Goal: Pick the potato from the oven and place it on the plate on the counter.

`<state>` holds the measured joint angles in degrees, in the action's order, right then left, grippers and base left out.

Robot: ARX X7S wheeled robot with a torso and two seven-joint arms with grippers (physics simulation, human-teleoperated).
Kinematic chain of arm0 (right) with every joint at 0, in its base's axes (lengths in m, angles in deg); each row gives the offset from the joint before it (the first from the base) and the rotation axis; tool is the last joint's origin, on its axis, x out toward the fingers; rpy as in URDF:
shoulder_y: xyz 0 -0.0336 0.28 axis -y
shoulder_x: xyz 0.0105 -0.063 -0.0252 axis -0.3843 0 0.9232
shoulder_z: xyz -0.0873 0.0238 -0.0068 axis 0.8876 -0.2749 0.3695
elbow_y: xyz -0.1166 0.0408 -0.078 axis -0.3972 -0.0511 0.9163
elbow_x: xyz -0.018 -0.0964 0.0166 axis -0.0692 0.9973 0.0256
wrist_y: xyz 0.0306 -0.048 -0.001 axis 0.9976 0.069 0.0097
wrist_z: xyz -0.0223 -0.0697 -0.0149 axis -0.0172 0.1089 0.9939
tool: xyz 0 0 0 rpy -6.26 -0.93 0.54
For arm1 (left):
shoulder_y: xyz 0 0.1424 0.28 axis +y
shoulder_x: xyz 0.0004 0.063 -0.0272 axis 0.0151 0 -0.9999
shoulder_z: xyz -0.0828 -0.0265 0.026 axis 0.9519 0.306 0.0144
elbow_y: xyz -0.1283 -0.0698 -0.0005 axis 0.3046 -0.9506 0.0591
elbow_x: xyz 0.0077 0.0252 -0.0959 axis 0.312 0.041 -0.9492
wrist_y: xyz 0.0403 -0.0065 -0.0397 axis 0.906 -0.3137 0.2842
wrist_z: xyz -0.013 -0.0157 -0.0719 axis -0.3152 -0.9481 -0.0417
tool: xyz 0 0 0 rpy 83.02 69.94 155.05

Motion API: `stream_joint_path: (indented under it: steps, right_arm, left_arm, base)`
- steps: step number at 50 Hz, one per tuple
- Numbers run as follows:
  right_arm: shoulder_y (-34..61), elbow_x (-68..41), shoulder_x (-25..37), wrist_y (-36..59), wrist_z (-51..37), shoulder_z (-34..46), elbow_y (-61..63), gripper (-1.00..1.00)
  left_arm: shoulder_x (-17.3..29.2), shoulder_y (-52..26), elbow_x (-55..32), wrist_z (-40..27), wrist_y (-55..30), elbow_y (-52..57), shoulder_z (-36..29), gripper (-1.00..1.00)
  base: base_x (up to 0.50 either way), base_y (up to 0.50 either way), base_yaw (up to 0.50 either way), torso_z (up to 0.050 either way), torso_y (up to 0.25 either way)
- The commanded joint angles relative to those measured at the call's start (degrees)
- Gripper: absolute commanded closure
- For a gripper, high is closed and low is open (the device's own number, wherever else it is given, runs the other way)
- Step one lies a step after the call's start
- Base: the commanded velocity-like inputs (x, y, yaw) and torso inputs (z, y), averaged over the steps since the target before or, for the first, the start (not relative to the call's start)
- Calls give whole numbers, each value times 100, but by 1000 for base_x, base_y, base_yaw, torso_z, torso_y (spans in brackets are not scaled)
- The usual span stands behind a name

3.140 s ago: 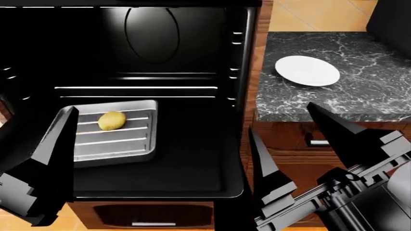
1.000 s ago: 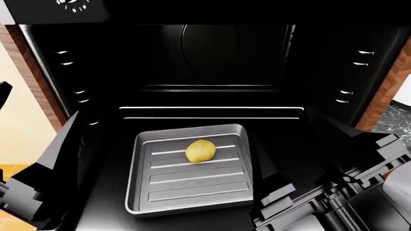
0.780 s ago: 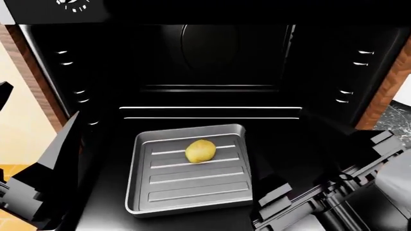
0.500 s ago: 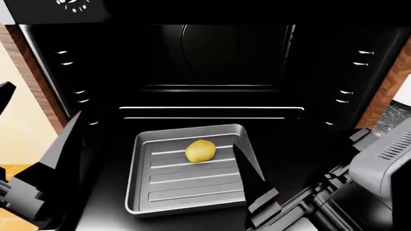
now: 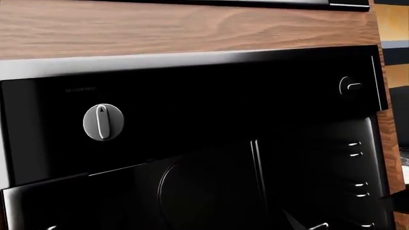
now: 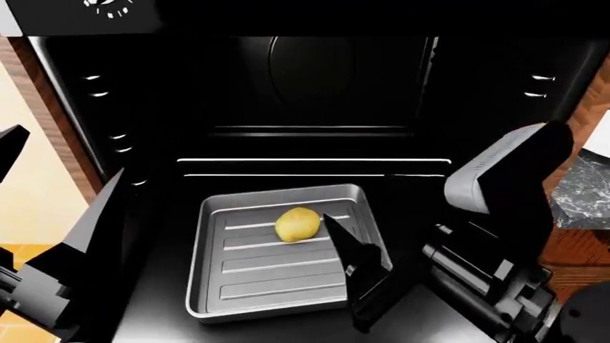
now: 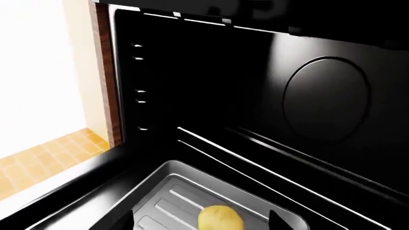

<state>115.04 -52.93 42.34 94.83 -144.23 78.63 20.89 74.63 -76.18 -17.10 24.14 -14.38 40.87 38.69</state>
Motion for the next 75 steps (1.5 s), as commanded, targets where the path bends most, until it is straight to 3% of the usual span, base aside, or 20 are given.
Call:
stream_joint_path:
  steps: [1, 26, 75]
  right_arm:
    - [75, 850, -177, 174, 822, 307, -455, -100]
    - [95, 4208, -312, -468, 3801, 1649, -1018, -100]
    - [68, 6116, -78, -1702, 4746, 2959, -2190, -100]
  left_arm:
    - [29, 15, -11, -19, 23, -10, -17, -100]
    - [-50, 93, 139, 69, 83, -48, -86, -100]
    - [-7, 169, 142, 22, 164, -43, -125, -100]
  base:
    - [0, 0, 0, 0, 0]
    - [0, 0, 0, 0, 0]
    - [0, 0, 0, 0, 0]
